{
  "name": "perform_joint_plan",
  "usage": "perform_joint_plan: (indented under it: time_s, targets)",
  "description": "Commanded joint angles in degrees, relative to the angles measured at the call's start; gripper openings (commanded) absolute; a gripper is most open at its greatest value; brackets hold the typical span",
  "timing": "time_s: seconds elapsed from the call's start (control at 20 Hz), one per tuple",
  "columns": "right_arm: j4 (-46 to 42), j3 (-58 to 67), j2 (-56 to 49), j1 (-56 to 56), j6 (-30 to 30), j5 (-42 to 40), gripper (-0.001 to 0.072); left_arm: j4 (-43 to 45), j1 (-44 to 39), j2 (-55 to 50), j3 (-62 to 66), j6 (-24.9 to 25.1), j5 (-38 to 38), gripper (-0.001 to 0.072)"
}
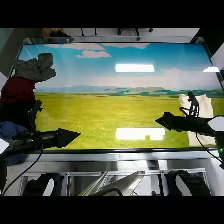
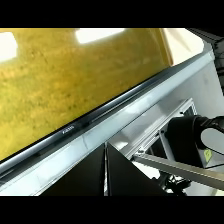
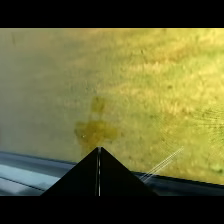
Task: Fold the shirts.
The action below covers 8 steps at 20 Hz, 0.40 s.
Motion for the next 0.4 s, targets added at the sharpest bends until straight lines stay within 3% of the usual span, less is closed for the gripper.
perform_joint_plan:
  time_s: [0.0, 0.35]
  targets:
    - [0.4, -0.7, 0.1, 1.0, -0.3, -0.1, 0.0022, 0.0, 3.4, 4.7, -2.2, -1.1, -0.8, 0.0011]
    - [0.4, -0.7, 0.1, 1.0, -0.3, -0.1, 0.0021, 0.0, 5.8, 10.7, -2.2, -1.1, -0.9, 0.0011]
